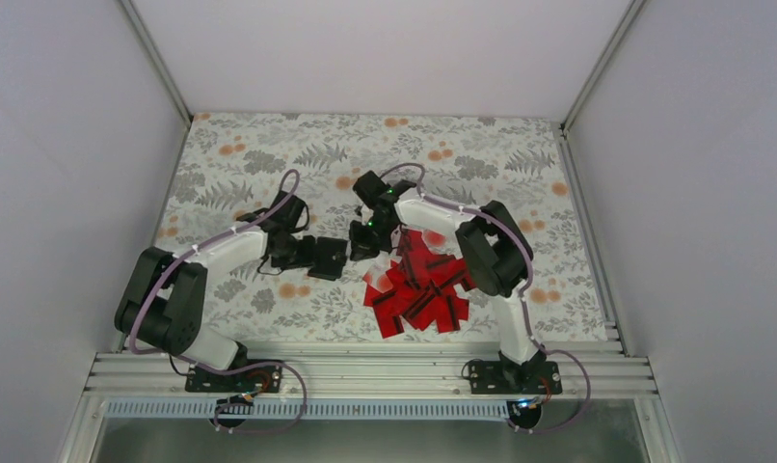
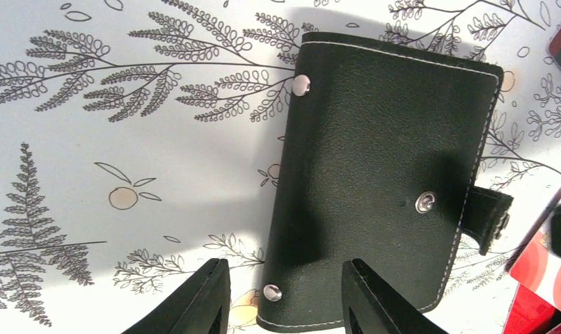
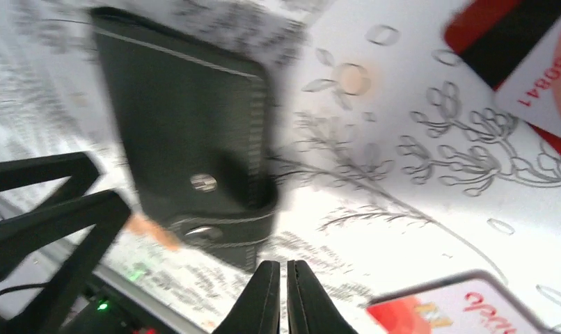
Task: Put the credit cards into the card holder
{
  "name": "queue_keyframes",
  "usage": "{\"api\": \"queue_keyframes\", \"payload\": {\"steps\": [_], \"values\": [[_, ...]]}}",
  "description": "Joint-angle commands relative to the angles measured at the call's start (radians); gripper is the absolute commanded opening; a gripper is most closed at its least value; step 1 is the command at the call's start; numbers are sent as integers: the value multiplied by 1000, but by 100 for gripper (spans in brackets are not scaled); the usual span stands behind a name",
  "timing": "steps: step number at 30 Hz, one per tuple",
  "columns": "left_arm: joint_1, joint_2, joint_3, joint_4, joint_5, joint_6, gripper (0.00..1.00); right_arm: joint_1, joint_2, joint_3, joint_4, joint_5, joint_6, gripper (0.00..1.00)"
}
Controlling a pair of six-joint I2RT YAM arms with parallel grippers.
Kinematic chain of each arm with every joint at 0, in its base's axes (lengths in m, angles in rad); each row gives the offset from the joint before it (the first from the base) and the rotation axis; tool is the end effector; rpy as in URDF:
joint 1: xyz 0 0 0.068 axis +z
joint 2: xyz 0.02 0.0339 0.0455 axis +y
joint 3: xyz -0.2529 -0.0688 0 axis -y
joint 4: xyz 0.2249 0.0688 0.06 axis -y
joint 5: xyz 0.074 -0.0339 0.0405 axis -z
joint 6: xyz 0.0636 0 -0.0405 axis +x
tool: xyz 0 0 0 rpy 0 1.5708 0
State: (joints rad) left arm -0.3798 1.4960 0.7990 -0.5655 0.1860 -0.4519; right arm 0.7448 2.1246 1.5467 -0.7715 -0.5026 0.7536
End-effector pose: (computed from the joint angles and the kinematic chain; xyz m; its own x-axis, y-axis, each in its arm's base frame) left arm 0.2311 -0.1049 0.1373 -0.9780 -0.0717 -0.1960 -0.0118 0.9566 -0.2910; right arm 0.2753 0.2955 0.1294 -0.9827 -0.0904 0.1614 0.0009 0.8701 0.4930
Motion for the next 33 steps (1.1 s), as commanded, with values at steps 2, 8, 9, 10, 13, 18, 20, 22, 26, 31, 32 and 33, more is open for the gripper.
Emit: {"api": "queue_keyframes", "payload": {"steps": [2,8,9,10,13,18,20,22,26,31,32,33], "values": [[4,4,-3,19,1,14,41,5,-83,106,-23,-29,-37,5],[4,24,-43,96,78,-26,38,31,38,235,-92,-66,-55,4],[4,24,-50,105,88,-32,38,37,52,246,-95,-70,-51,4],[4,23,-56,111,95,-36,38,43,69,259,-101,-76,-48,4],[3,13,-70,122,113,-46,38,58,122,305,-127,-85,-53,4],[0,-9,-100,149,153,-73,38,62,152,326,-148,-61,-62,4],[0,-16,-113,160,165,-84,38,62,154,329,-163,-39,-66,4],[-1,-22,-124,166,168,-91,38,62,149,340,-182,2,-68,4],[-4,-21,-129,169,159,-92,38,62,136,357,-218,68,-78,4],[-7,0,-117,158,136,-80,38,61,112,340,-243,125,-87,4],[-7,4,-113,156,131,-78,37,61,105,330,-244,135,-91,4],[-7,8,-108,153,127,-75,37,61,97,316,-245,142,-93,4]]}}
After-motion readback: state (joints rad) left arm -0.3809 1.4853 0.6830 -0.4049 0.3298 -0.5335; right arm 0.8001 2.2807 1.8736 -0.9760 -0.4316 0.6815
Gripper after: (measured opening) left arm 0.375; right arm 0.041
